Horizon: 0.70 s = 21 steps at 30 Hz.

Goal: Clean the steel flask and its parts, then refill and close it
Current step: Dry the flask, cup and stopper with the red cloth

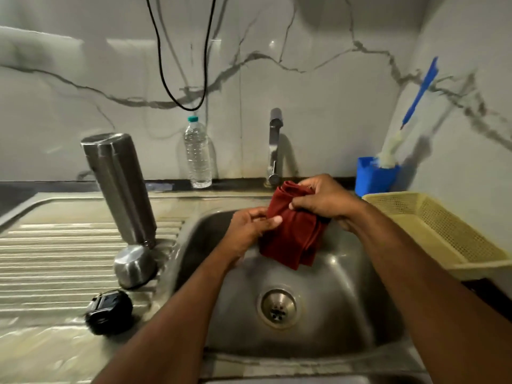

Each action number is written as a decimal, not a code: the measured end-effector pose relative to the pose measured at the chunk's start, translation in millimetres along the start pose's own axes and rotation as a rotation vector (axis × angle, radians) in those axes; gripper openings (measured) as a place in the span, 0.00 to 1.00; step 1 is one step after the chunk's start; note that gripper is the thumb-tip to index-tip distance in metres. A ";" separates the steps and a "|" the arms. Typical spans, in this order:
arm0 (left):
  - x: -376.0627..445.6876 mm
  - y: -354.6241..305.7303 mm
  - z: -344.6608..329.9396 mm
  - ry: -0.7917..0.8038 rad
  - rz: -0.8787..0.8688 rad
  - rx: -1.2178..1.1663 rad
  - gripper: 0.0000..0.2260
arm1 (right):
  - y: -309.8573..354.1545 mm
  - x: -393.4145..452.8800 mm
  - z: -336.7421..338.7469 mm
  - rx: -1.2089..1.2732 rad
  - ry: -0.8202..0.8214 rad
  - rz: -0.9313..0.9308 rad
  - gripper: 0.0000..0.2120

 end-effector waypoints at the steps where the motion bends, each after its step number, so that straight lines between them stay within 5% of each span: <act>1: 2.1 2.3 1.9 -0.016 -0.009 0.001 0.12 | -7.5 1.4 -3.4 0.069 -0.033 -0.025 0.06; 7: 4.4 1.2 7.4 -0.136 -0.016 -0.151 0.04 | -38.3 -14.6 -50.1 1.067 0.078 -0.264 0.18; 13: 3.1 -5.3 1.0 -0.165 -0.050 -0.287 0.16 | -42.1 -26.0 -82.9 0.958 0.119 -0.323 0.27; 16: 2.2 -7.5 -2.4 -0.147 -0.075 -0.211 0.13 | -47.2 -36.7 -101.7 0.876 0.199 -0.391 0.29; 21: 3.5 -12.8 10.1 -0.257 -0.157 -0.069 0.10 | -52.4 -23.5 -84.3 0.885 0.028 -0.303 0.22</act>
Point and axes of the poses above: each hand's wrist, its own x-axis towards the middle knuckle, its own z-axis out of the back of the hand, y = z × x, the point moved 7 cm from there along x, towards the middle knuckle, and after that the axes turned 12 degrees about -x, right-handed, at the moved point
